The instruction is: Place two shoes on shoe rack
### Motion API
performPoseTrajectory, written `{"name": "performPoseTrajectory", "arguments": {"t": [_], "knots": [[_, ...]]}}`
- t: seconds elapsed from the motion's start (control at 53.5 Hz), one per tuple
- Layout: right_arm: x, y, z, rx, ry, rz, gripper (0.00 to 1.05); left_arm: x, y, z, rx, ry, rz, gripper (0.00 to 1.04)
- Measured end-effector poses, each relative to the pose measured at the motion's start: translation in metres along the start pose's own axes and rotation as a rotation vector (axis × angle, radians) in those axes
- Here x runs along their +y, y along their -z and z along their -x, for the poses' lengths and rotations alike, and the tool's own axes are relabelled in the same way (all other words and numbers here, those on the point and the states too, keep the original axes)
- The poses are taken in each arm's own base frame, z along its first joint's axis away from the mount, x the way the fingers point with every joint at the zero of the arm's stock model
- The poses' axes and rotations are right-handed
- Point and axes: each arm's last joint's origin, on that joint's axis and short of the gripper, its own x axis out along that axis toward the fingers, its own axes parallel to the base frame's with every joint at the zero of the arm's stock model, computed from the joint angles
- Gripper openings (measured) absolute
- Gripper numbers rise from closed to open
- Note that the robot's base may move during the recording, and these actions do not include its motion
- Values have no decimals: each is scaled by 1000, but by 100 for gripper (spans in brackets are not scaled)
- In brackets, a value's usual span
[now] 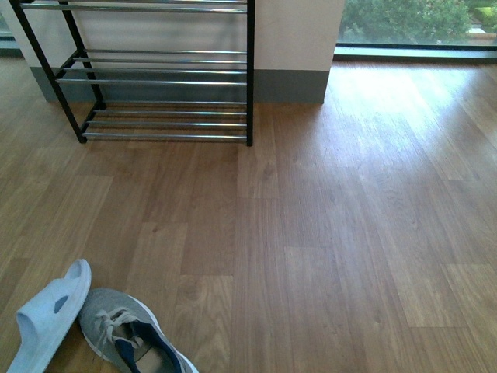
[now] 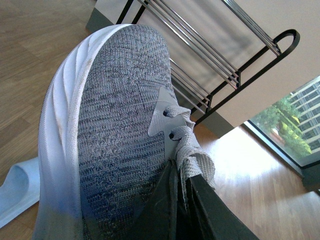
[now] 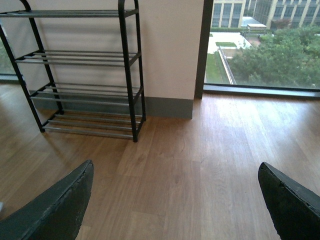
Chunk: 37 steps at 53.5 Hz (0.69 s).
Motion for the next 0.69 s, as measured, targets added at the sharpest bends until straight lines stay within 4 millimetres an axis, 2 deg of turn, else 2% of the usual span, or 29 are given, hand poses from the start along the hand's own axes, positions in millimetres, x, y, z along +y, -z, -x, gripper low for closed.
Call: {"name": "performPoseTrajectory", "arguments": {"t": [0.691], "knots": [[0,0,0,0,-2,0,95,0,0,0,6,2,-2,2]]}}
